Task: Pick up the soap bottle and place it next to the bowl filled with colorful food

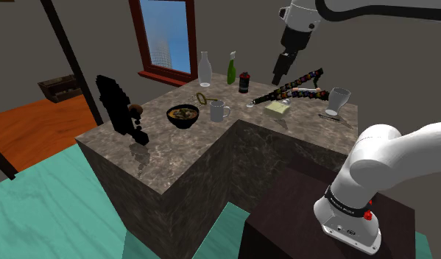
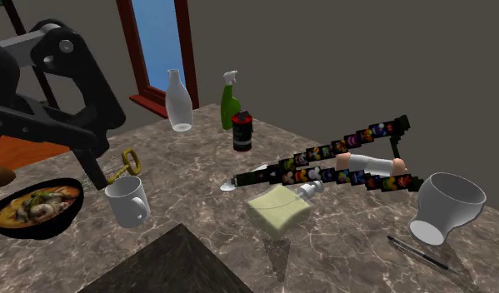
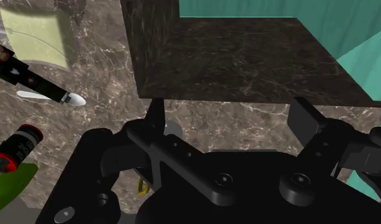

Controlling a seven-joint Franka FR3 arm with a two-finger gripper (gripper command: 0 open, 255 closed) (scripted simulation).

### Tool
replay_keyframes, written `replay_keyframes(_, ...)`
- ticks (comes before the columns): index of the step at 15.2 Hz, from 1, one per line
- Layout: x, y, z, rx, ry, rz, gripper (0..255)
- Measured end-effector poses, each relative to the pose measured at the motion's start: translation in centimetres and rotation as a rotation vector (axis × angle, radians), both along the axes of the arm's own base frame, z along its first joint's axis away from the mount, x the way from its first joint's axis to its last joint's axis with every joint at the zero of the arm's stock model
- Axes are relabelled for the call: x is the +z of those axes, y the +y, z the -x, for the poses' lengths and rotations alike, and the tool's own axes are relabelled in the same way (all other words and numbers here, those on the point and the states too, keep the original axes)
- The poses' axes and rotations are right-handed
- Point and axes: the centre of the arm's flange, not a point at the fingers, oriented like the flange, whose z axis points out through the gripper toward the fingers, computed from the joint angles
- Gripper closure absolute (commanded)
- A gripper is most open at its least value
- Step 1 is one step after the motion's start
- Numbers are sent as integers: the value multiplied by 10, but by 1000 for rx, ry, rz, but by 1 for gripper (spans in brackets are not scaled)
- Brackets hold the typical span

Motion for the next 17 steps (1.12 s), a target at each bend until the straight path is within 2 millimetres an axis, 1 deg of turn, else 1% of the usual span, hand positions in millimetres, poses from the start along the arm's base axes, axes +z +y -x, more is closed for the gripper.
replay_keyframes(1, 0, 0, 0, 0, 0, 0, 0)
replay_keyframes(2, -1, -4, -6, -12, 0, -3, 0)
replay_keyframes(4, -11, -17, -19, -54, 2, -11, 0)
replay_keyframes(7, -27, -47, -42, -128, 4, -27, 0)
replay_keyframes(11, -47, -82, -75, -232, 5, -50, 0)
replay_keyframes(13, -52, -103, -88, -284, 6, -61, 0)
replay_keyframes(14, -60, -115, -92, -310, 7, -66, 0)
replay_keyframes(15, -66, -122, -100, -336, 7, -72, 0)
replay_keyframes(17, -79, -146, -110, -388, 8, -83, 0)
